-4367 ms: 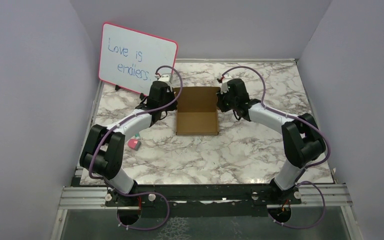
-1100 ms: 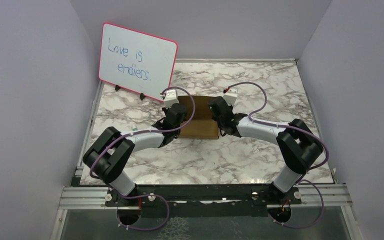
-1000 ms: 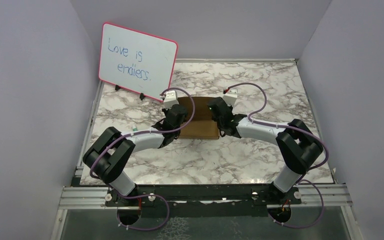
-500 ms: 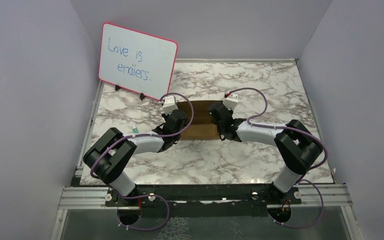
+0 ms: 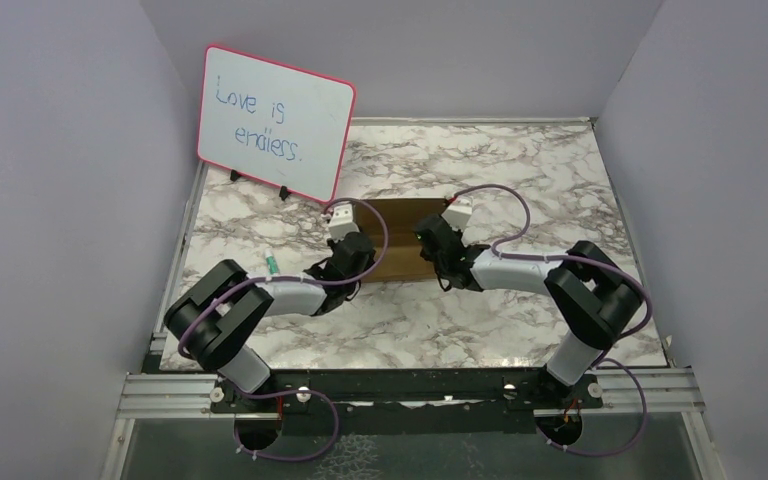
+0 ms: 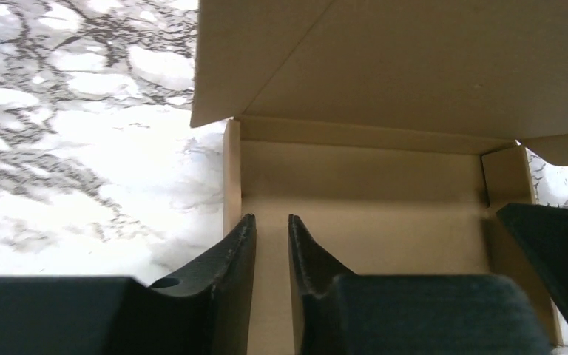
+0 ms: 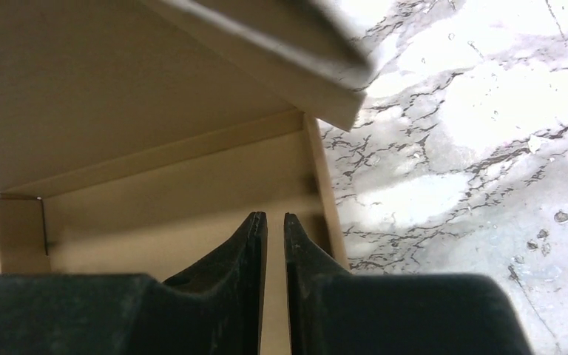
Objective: Fold the paper box
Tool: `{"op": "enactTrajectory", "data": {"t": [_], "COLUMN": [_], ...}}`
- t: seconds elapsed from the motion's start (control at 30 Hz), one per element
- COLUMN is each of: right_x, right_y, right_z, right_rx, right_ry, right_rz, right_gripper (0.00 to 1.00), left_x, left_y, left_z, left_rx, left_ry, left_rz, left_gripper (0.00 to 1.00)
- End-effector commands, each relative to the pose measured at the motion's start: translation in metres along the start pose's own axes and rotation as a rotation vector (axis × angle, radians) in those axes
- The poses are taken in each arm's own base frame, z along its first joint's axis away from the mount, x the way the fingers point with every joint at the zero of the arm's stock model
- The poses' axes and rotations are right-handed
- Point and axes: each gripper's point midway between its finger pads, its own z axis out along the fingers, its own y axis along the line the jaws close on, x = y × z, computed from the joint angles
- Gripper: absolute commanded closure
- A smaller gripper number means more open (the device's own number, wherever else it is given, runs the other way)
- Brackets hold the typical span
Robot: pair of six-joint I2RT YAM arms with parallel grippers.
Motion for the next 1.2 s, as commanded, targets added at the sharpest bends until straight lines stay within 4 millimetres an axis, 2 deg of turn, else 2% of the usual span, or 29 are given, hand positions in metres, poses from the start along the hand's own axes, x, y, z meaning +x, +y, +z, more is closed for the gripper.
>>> {"op": "enactTrajectory", "data": {"t": [0.0, 0.13, 0.23, 0.37, 0.47, 0.57, 0.7, 0.8, 0.9, 1.03, 1.17], "right_x": [0.001, -0.006, -0.008, -0.008, -0.013, -0.031, -0.077, -0.108, -0.136, -0.153, -0.152], "right_y": [-0.006, -0.006, -0.003, -0.007, -0.012, -0.01, -0.007, -0.007, -0.001, 0.009, 0.01], "right_z": [-0.01, -0.02, -0.029, -0.04, -0.049, -0.064, -0.082, -0.087, -0.089, -0.087, -0.078], "right_rx": [-0.002, -0.035, -0.078, -0.1, -0.103, -0.168, -0.255, -0.343, -0.45, -0.564, -0.608], "right_ry": [0.022, 0.03, 0.051, 0.103, 0.133, 0.123, 0.066, 0.069, 0.065, 0.078, 0.132], "right_rz": [-0.076, -0.151, -0.216, -0.334, -0.432, -0.507, -0.572, -0.607, -0.641, -0.729, -0.827], "right_gripper": [0.77, 0.57, 0.44, 0.31, 0.25, 0.24, 0.25, 0.23, 0.22, 0.22, 0.26], "left_x": [-0.028, -0.049, -0.054, -0.064, -0.077, -0.098, -0.129, -0.151, -0.163, -0.177, -0.176], "left_y": [-0.002, 0.002, 0.008, 0.013, 0.022, 0.03, 0.024, 0.021, 0.016, 0.009, 0.005], "left_z": [-0.02, -0.042, -0.054, -0.067, -0.073, -0.077, -0.081, -0.079, -0.073, -0.068, -0.055], "left_rx": [0.043, 0.073, 0.068, 0.065, 0.058, 0.072, 0.132, 0.176, 0.261, 0.373, 0.435], "left_ry": [-0.08, -0.12, -0.096, -0.052, -0.016, 0.009, 0.044, 0.076, 0.14, 0.201, 0.278], "left_rz": [0.015, 0.064, 0.086, 0.122, 0.132, 0.115, 0.136, 0.201, 0.279, 0.392, 0.485], "left_gripper": [0.72, 0.62, 0.54, 0.48, 0.47, 0.45, 0.42, 0.39, 0.38, 0.37, 0.37]}}
